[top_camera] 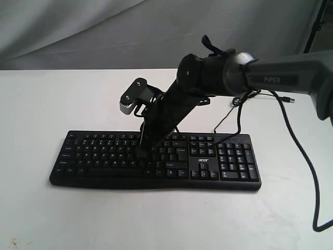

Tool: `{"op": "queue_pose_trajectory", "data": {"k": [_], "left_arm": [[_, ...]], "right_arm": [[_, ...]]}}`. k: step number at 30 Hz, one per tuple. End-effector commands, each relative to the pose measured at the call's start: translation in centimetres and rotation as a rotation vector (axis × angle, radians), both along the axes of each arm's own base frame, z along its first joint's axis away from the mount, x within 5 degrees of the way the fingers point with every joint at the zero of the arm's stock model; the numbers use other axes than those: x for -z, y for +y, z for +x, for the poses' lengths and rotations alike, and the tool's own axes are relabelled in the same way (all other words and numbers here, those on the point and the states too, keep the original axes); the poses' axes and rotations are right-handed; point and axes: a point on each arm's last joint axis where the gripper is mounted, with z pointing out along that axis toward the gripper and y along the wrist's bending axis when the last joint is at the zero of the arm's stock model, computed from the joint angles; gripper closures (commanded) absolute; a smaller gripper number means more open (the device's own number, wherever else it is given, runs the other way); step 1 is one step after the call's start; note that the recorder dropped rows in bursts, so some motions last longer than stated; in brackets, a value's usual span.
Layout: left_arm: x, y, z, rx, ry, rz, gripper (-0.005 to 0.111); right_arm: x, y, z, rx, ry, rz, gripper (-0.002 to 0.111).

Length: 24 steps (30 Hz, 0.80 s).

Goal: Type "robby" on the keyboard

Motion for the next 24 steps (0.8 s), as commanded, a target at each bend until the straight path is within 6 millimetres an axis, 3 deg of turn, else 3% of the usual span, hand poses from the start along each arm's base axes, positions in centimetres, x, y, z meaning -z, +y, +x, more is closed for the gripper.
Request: {"op": "queue_pose_trajectory", "data": {"k": [1,9,24], "left_arm": [[0.08,-0.03,-0.01,0.006,-0.005,0.001,0.107],[0.08,-0.03,-0.01,0.006,-0.005,0.001,0.107],[0.08,-0.03,-0.01,0.006,-0.005,0.001,0.107]], "right_arm": [[-0.40,-0.08,-0.03,-0.008,-0.002,0.006,0.108],[0.46,-0.30,-0.44,-0.008,0.003,0.003,0.108],[0.30,-0.06,-0.35,-0.012,-0.011,0.032,0.108]]}}
